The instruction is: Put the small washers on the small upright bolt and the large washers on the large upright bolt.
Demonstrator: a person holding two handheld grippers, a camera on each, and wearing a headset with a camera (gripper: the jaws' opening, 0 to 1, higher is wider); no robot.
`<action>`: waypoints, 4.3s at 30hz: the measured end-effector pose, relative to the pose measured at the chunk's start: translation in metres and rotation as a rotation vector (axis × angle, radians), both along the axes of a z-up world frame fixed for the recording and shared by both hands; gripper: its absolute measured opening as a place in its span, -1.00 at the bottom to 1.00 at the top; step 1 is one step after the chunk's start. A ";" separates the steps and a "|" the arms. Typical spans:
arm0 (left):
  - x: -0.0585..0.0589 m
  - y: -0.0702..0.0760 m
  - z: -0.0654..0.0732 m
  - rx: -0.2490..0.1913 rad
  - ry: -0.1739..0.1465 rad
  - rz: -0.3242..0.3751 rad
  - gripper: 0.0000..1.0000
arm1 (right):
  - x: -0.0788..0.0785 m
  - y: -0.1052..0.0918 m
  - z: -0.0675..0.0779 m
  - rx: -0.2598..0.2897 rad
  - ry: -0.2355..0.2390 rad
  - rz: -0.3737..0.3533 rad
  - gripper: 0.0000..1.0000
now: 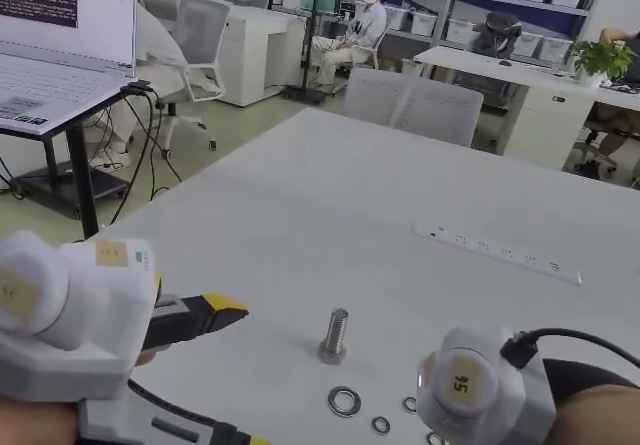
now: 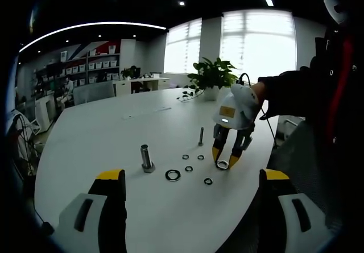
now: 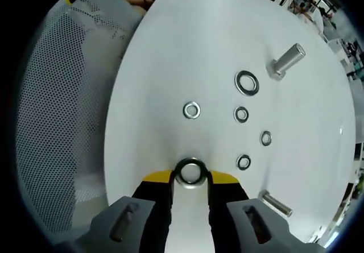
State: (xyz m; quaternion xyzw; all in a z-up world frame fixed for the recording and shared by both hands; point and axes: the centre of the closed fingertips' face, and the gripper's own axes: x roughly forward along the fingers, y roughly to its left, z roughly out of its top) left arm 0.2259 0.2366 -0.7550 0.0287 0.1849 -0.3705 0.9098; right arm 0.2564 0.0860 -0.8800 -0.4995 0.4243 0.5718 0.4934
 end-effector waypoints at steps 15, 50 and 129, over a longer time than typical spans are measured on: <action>0.007 0.007 -0.003 0.009 -0.012 0.037 0.93 | 0.002 0.003 0.006 0.014 -0.015 -0.006 -0.53; 0.017 0.020 -0.011 0.019 -0.020 0.075 0.87 | 0.017 0.023 0.066 0.032 -0.015 0.022 -0.53; 0.024 0.024 -0.034 0.002 0.038 0.102 0.84 | 0.107 0.150 0.075 0.024 -0.057 0.227 -0.53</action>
